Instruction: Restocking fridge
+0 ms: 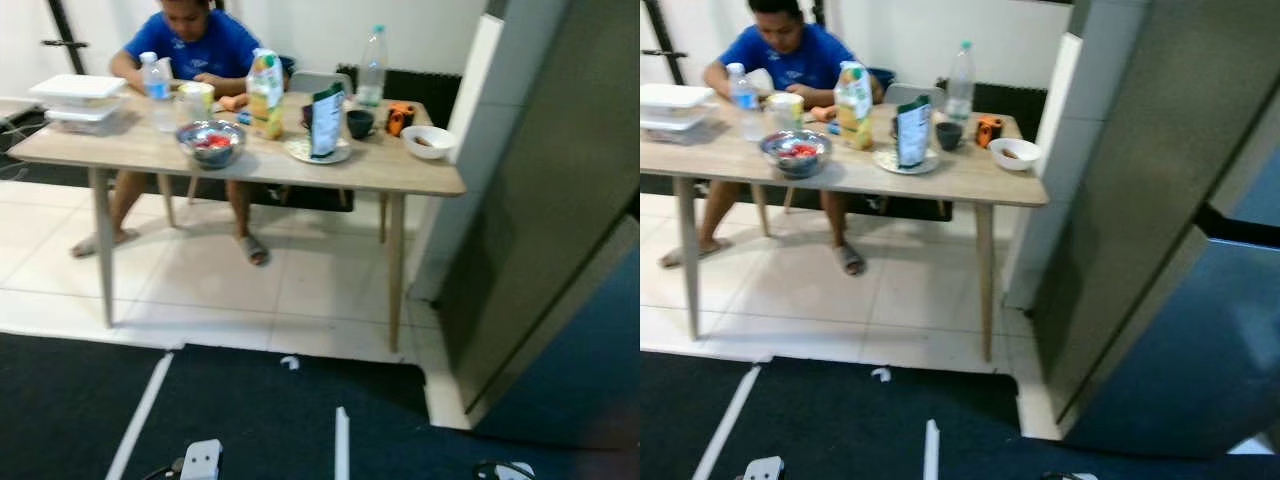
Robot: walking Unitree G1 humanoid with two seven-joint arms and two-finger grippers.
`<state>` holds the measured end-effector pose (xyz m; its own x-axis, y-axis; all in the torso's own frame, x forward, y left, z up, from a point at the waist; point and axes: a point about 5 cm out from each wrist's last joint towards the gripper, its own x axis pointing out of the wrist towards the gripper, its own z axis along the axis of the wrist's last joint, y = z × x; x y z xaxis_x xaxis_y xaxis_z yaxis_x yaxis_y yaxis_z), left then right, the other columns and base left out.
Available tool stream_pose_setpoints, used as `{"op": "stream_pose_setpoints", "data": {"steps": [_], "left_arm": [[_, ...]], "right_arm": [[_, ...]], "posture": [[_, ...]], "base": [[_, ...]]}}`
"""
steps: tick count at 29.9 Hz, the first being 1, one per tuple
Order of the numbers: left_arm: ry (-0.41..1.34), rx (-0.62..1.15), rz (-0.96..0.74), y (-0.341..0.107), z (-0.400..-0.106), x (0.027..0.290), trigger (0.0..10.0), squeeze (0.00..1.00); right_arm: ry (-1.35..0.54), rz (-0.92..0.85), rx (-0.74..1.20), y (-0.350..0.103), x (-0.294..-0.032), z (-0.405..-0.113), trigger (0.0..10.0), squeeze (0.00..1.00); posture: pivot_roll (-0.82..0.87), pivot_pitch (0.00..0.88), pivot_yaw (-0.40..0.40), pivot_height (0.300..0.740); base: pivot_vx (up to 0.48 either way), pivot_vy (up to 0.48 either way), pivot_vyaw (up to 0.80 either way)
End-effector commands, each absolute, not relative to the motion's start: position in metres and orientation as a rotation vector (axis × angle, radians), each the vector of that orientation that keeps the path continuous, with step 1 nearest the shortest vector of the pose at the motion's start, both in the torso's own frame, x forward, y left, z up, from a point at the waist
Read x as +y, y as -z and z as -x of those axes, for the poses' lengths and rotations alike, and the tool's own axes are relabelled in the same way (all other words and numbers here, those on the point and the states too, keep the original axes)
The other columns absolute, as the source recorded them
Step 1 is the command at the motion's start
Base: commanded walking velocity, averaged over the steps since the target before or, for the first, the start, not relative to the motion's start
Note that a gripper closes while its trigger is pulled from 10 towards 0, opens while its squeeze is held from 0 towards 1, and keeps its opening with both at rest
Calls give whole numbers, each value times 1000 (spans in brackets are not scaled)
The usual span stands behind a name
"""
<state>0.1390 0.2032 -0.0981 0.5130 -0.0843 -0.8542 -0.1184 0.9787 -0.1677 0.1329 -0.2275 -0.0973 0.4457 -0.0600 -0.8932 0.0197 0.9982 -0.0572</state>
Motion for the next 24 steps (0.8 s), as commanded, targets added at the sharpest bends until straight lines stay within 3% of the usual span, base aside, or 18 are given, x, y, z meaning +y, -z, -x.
{"op": "stream_pose_setpoints", "data": {"steps": [1, 19, 24], "left_arm": [[-8, 1049, 201, 99, -137, 202, 10000, 0], [5, 1051, 209, 99, -138, 199, 10000, 0], [10, 1051, 222, 99, -138, 198, 10000, 0]], "right_arm": [[55, 49, 1100, 96, -230, -133, 10000, 0], [56, 54, 1103, 96, -230, -134, 10000, 0], [53, 57, 1109, 97, -229, -133, 10000, 0]], "posture": [[-39, 7, -29, 740], [-35, 5, -33, 740], [-33, 6, -33, 740]], "base": [[0, 0, 0], [0, 0, 0], [0, -307, 0]]}}
